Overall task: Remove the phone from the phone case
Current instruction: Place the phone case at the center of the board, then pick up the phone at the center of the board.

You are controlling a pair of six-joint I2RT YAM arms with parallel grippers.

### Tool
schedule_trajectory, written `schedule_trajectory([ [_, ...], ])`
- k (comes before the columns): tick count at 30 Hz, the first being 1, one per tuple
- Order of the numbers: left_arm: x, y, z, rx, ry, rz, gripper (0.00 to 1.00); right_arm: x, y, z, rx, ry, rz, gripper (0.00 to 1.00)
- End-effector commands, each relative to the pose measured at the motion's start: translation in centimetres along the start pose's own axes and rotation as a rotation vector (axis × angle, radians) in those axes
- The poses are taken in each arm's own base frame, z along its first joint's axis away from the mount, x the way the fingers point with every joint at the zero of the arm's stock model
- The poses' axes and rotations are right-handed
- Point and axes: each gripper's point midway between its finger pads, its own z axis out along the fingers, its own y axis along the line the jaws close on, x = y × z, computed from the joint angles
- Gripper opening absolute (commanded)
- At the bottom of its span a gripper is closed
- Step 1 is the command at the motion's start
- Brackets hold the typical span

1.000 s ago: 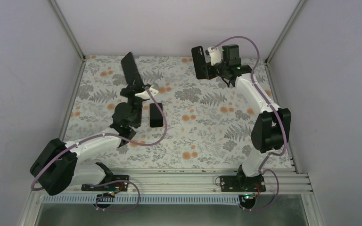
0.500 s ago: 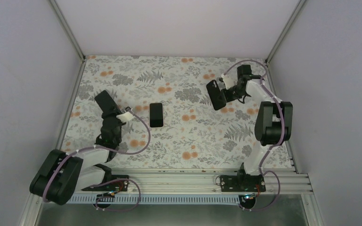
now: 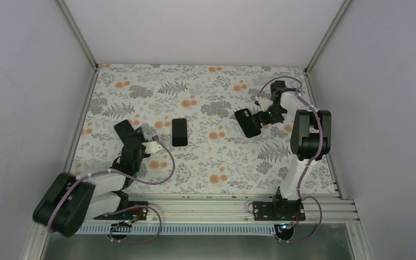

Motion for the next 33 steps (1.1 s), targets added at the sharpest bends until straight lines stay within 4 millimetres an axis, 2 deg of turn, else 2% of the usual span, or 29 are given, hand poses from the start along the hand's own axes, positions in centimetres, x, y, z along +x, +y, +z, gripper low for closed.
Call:
schedule_trajectory([
  [1,-5.6,-0.6,-2.0,0.331,-0.198,-0.175,0.83,-1.2,-4.2,-6.6,0.362,-0.045,-0.03,1.0],
  [4,-8.7,-0.5,-4.5,0.562,-0.285,-0.225,0.99,-3.2,-3.8,-10.8,0.472,-0.113,-0.07,1.0],
  [5,-8.9,-1.2,-5.2,0.659,-0.27,-0.232,1.0,-4.0,-3.5,-12.0,0.514,-0.139,-0.091,1.0],
  [7,-10.4,-0.5,-5.9,0.781,-0.265,-0.272,1.0,-5.9,-2.0,-14.3,0.573,-0.214,-0.142,1.0],
  [9,-11.8,1.3,-6.1,0.852,-0.262,-0.329,1.0,-8.1,1.5,-15.2,0.541,-0.317,-0.225,1.0],
  [10,-12.6,2.8,-6.0,0.86,-0.274,-0.368,1.0,-8.9,3.9,-15.4,0.507,-0.371,-0.273,1.0],
  [11,-13.3,5.1,-5.9,0.838,-0.296,-0.42,1.0,-9.6,6.2,-15.0,0.477,-0.41,-0.319,1.0],
  [13,-14.3,10.5,-6.0,0.755,-0.365,-0.509,1.0,-10.8,10.9,-13.4,0.426,-0.452,-0.404,1.0],
  [14,-14.6,14.0,-6.1,0.692,-0.411,-0.553,1.0,-11.2,13.4,-12.3,0.388,-0.464,-0.445,1.0],
  [15,-14.3,16.7,-6.1,0.63,-0.433,-0.591,1.0,-11.5,15.9,-11.7,0.352,-0.486,-0.483,1.0],
  [16,-13.8,19.1,-6.2,0.57,-0.448,-0.618,1.0,-12.0,18.0,-10.0,0.308,-0.488,-0.51,1.0],
  [19,-11.3,24.8,-6.0,0.389,-0.445,-0.698,1.0,-12.5,24.8,-6.9,0.155,-0.502,-0.597,1.0],
  [21,-9.1,27.1,-5.4,0.308,-0.412,-0.768,1.0,-12.6,29.2,-4.6,0.081,-0.488,-0.66,1.0],
  [22,-8.0,27.8,-5.0,0.28,-0.394,-0.804,1.0,-13.0,30.5,-3.6,0.069,-0.482,-0.676,1.0],
  [24,-5.9,28.7,-3.9,0.24,-0.344,-0.884,1.0,-13.2,34.4,-1.6,0.037,-0.495,-0.73,1.0],
  [27,-3.0,28.9,-2.7,0.199,-0.284,-0.963,1.0,-13.4,38.8,0.8,0.004,-0.52,-0.787,1.0],
  [30,-0.7,28.9,-2.3,0.155,-0.234,-0.998,1.0,-13.2,41.3,4.3,0.025,-0.477,-0.844,1.0],
  [31,-0.2,28.8,-2.2,0.148,-0.221,-1.005,1.0,-13.4,42.1,4.9,0.031,-0.471,-0.861,1.0],
  [33,0.7,28.4,-2.2,0.146,-0.201,-1.008,1.0,-12.9,42.4,7.0,0.047,-0.423,-0.884,1.0],
])
